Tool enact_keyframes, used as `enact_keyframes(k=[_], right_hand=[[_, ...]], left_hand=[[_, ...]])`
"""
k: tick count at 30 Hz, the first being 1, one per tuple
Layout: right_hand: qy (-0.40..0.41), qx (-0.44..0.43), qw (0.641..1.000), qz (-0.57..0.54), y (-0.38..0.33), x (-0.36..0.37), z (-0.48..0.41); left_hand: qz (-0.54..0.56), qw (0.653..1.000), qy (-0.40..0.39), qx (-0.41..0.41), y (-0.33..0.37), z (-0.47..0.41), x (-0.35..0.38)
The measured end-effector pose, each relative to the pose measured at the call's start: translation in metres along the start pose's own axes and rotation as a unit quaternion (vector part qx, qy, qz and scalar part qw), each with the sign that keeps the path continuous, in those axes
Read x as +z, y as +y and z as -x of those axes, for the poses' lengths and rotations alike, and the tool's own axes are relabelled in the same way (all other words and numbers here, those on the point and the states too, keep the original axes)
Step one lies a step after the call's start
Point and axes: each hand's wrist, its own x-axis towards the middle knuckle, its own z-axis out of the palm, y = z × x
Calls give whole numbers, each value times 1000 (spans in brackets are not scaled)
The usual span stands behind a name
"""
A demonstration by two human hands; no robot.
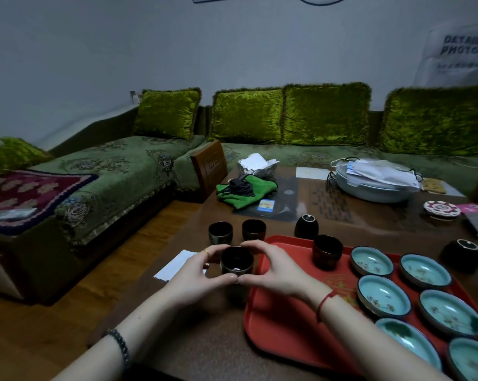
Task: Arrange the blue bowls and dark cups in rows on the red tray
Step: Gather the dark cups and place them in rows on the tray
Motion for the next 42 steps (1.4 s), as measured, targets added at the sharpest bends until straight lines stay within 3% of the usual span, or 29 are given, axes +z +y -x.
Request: enact_keyframes(k=[14,27,37,42], right_hand=[[8,78,995,63,61,-76,-19],[-31,112,971,207,95,-81,-29],[-45,110,970,211,93,-81,-24],[-28,72,982,170,80,-84,-26]], left_hand=[[28,998,-47,31,30,-87,63],[-62,995,-83,3,20,-116,94],[-77,995,-68,9,21,-110,95],[-68,997,-9,32,22,-101,71]])
